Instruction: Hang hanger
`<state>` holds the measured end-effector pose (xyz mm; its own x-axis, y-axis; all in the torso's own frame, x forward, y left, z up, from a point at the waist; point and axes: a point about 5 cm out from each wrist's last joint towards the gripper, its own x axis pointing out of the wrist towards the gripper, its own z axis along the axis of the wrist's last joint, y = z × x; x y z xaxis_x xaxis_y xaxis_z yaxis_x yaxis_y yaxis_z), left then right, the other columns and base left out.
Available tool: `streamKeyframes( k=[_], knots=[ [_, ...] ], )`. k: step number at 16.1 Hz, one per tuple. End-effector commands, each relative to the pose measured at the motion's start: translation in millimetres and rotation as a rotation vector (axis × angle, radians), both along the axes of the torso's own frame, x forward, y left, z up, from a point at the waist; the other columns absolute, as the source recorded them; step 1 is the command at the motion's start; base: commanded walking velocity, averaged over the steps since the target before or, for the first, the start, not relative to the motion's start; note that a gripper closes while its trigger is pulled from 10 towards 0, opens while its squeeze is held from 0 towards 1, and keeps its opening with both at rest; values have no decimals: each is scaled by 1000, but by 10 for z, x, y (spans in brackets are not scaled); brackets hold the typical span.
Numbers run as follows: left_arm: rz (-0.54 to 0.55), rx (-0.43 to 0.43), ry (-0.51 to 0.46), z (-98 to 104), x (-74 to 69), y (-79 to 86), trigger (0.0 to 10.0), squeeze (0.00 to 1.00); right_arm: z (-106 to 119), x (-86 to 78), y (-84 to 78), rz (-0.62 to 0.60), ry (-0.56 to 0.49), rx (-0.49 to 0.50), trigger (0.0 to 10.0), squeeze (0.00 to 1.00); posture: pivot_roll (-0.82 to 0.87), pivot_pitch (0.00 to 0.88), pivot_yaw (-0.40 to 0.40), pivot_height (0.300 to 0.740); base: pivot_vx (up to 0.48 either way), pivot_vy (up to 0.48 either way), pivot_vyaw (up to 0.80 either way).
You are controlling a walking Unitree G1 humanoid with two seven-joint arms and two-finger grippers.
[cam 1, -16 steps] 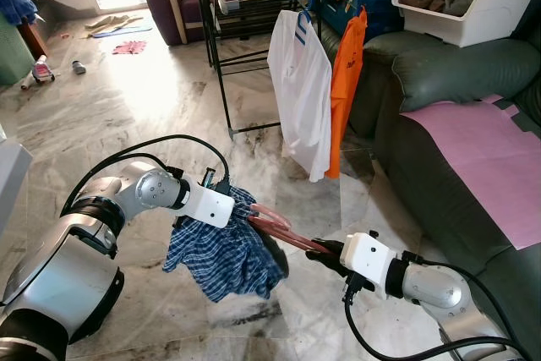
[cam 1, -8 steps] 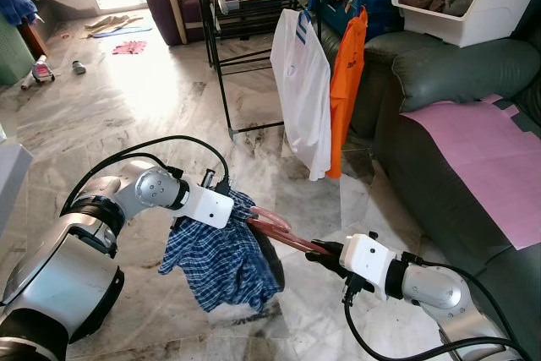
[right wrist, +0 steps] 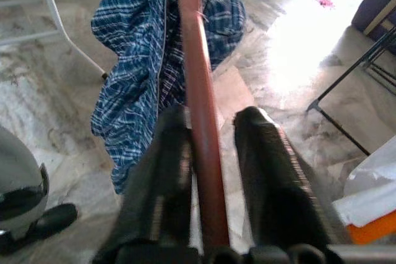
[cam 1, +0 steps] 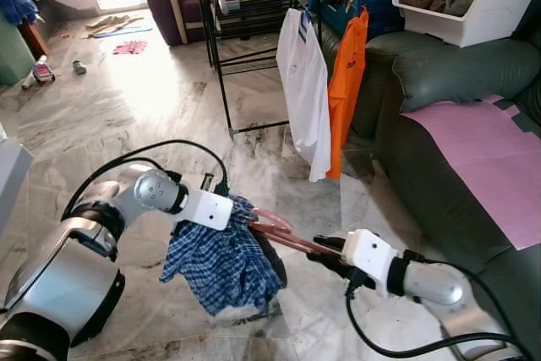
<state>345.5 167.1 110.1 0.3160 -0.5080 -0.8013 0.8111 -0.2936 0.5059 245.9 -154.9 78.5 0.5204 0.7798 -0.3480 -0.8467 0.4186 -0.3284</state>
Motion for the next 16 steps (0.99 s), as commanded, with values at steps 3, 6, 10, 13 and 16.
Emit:
streamKeyframes(
  k=[3,6,10,13,16],
  knots=[
    [101,-40,69,-168,-109,177,0,0,216,54,-158,90,-1,-126,10000,1000,-99,0,69,740,0,0,0],
    [144,-54,79,-222,-139,234,0,0,460,252,-351,42,-91,-187,10000,1000,-92,0,61,740,0,0,0],
    [205,-106,109,-242,-142,246,0,0,708,370,-497,-4,-86,-149,10000,1000,-95,0,60,740,0,0,0],
    [233,-119,119,-261,-145,252,0,0,801,327,-567,-22,-30,-58,10000,1000,-103,0,64,740,0,0,0],
    [322,-173,105,-229,-83,250,0,0,877,518,-672,-253,-233,-18,10000,1000,-107,0,66,740,0,0,0]
  ],
)
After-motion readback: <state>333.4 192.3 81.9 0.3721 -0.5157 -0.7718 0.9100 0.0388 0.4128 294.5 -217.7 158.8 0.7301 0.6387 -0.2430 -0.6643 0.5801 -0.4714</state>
